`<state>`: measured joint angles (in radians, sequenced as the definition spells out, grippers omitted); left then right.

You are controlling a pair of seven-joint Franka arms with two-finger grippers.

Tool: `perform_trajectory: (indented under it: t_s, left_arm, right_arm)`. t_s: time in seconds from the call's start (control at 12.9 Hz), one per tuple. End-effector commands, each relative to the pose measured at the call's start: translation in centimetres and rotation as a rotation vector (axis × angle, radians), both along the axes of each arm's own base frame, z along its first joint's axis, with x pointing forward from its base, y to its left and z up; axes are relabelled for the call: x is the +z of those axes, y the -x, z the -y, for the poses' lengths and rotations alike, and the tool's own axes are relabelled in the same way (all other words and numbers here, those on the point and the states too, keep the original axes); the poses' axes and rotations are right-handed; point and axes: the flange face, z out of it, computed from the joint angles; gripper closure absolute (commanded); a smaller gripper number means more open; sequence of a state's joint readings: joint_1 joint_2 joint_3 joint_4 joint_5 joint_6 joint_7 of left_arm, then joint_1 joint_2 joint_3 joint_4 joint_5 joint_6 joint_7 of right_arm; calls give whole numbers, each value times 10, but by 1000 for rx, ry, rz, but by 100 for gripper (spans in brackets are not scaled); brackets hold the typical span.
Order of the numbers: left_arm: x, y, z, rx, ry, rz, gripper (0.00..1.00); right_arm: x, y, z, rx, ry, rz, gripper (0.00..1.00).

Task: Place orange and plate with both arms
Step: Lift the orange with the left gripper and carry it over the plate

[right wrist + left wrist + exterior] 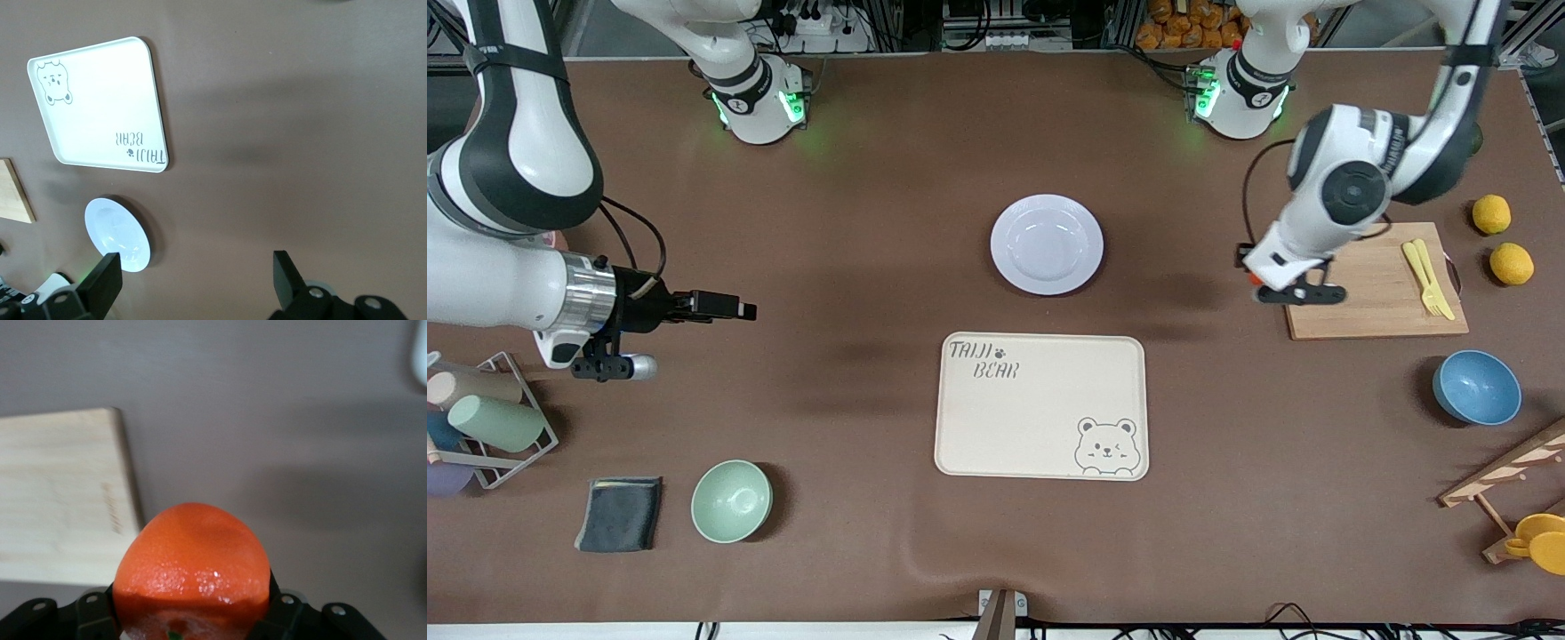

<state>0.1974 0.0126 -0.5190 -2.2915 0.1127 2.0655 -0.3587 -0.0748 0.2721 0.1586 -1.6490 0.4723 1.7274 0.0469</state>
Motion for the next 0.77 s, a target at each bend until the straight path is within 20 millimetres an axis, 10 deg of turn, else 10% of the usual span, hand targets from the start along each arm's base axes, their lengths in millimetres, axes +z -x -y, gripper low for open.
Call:
perform_trajectory:
  t_s: [0.0,0.69]
  left_arm:
    - [37,9,71,91,10,-14,87]
    - [33,106,262,180,85,-65,87]
  right_arm:
    - [-6,2,-3,-7,-36,-23,0]
    - [-86,15,-35,-179,-286,-130,0]
